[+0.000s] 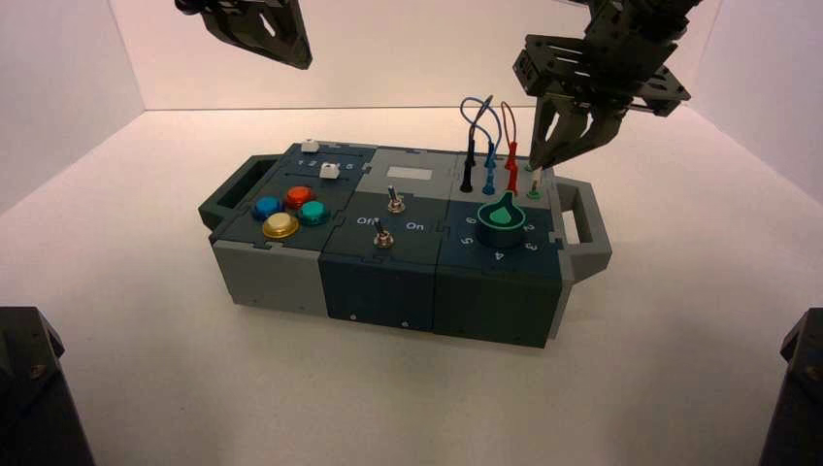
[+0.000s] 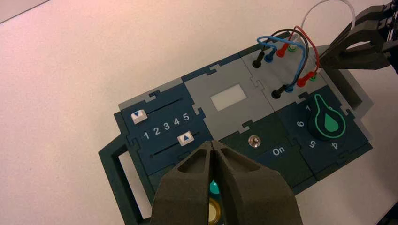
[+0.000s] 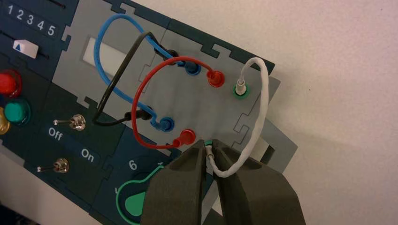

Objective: Insert the white wire.

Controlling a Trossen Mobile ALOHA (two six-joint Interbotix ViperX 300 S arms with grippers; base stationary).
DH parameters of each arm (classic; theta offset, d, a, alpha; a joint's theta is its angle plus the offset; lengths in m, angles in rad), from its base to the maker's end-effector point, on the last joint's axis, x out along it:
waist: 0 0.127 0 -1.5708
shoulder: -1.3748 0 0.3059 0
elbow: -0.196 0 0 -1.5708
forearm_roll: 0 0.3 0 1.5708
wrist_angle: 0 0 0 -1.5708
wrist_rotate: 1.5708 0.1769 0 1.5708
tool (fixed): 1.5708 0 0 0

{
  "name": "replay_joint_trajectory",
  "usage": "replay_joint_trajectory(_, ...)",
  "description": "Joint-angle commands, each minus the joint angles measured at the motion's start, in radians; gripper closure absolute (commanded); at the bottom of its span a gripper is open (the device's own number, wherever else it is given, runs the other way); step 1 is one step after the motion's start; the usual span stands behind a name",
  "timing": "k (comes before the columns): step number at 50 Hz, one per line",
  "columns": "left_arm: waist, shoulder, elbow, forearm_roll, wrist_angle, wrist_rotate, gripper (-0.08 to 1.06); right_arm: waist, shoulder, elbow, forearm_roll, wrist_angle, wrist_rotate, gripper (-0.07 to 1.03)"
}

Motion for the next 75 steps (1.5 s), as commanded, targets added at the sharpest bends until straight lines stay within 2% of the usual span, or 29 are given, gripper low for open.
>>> replay_joint_trajectory(1,-0.003,-0.011,-0.035,0.002,-0.005,0.003,1.01,0.002,-0.006,0.002,-0.005,0.006,0.002,0.98)
replay_joint_trajectory(33,-0.003,-0.011,-0.038,0.003,-0.006,0.003,1.01,0.002,-0.031,0.020,-0.006,0.020,0.003,0.98)
replay_joint_trajectory(53,-0.003,-0.011,-0.040,0.005,-0.005,0.003,1.01,0.002,0.002,0.012,-0.005,0.018,0.003,0.98)
replay_joint_trajectory(75,-0.003,-0.011,-0.038,0.005,-0.005,0.003,1.01,0.041,0.025,0.012,-0.003,0.028,0.005,0.98)
